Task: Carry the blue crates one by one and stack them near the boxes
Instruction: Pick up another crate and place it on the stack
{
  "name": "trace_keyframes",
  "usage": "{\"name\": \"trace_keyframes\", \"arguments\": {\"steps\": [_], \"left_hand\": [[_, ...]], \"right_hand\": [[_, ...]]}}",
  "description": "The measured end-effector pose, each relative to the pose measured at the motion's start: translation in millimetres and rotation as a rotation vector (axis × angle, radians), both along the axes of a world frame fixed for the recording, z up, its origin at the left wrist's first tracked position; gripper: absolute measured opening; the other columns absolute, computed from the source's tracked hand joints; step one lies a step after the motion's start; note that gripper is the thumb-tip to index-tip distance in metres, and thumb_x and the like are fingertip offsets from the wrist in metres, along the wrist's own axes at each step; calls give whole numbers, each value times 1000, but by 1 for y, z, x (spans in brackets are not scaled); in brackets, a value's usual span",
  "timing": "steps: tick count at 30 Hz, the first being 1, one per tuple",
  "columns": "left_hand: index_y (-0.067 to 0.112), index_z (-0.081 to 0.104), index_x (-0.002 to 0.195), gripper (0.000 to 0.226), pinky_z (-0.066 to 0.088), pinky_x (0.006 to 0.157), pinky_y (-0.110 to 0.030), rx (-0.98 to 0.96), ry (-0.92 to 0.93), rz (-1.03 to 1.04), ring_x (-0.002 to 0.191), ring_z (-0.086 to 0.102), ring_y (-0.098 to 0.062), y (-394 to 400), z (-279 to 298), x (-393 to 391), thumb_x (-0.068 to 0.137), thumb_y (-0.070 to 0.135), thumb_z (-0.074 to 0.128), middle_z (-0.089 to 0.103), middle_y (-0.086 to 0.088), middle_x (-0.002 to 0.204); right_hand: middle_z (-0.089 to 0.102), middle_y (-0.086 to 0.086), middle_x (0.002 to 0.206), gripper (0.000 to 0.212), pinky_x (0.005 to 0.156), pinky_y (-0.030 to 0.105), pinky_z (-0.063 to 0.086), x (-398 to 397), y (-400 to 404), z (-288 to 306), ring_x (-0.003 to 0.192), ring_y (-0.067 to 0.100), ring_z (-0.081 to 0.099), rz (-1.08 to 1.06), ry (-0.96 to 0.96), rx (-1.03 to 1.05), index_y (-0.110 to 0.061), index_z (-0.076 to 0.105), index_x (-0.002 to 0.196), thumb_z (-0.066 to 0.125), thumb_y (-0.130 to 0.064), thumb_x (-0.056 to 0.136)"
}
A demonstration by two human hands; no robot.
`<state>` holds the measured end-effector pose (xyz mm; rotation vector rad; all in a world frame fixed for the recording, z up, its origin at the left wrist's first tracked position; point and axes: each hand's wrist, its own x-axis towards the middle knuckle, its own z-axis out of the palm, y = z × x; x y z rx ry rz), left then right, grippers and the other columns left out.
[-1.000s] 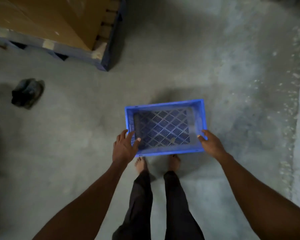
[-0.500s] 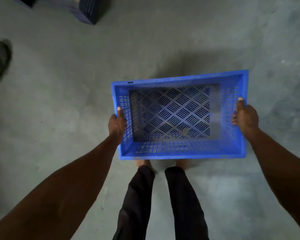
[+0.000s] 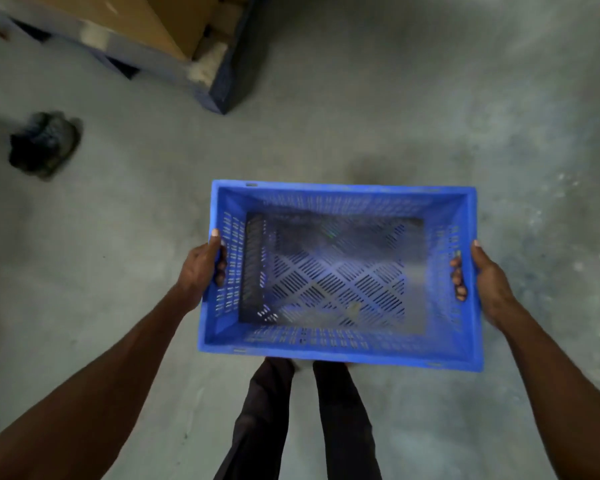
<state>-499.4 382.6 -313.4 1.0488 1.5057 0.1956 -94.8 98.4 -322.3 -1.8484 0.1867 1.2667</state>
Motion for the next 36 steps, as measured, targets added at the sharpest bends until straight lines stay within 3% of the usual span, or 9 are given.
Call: {"name": "trace_keyframes", "arguments": {"steps": [2, 8, 15, 20, 27, 31, 36], "left_hand": [[13, 53, 81, 52, 34, 37, -21, 5, -41, 4, 37, 38, -12, 6, 60, -9, 101, 59, 41, 44, 4, 51], [16, 51, 82, 55, 27, 39, -23, 17, -183, 31, 41, 29, -14, 13, 249, -46, 96, 68, 42, 37, 3, 57], [16, 52, 81, 57, 29, 39, -22, 183, -251, 86, 43, 28, -13, -16, 391, -106, 93, 72, 44, 38, 3, 58], [15, 53, 80, 64, 28, 40, -21, 298, -231, 214, 42, 29, -15, -58, 430, -154, 88, 79, 46, 39, 3, 58], [16, 55, 81, 68, 29, 41, -21, 343, -196, 587, 43, 29, -15, -179, 442, -229, 77, 84, 53, 39, 2, 59], [18, 54, 80, 65, 27, 41, -20, 339, -181, 840, 42, 28, -12, -279, 442, -276, 77, 83, 55, 38, 4, 58], [18, 53, 81, 53, 26, 38, -18, 354, -119, 1195, 38, 28, -9, -412, 443, -332, 93, 69, 48, 37, 5, 56]], "right_hand": [[47, 1, 48, 57, 34, 19, 33, -7, -1, 59, 32, 13, 37, -10, -2, 60, -10, 55, 83, 43, -65, 92], [40, -1, 47, 49, 39, 19, 39, -49, 2, 251, 36, 16, 43, -55, -10, 250, -13, 53, 82, 38, -56, 99], [38, -3, 49, 51, 32, 17, 26, -86, 7, 387, 31, 10, 30, 55, -84, 353, -16, 50, 81, 48, -67, 85], [38, -3, 49, 71, 32, 16, 25, -101, 28, 424, 30, 9, 29, 218, -101, 403, -16, 51, 82, 66, -80, 56], [36, -3, 49, 72, 33, 16, 25, -135, 74, 453, 31, 9, 27, 591, -95, 421, -18, 50, 81, 64, -84, 53], [34, -4, 49, 77, 33, 15, 25, -191, 101, 460, 31, 8, 26, 850, -53, 422, -19, 49, 80, 65, -87, 48], [34, -6, 48, 81, 32, 15, 24, -310, 118, 468, 30, 7, 26, 1194, 10, 433, -20, 48, 80, 67, -88, 41]]}}
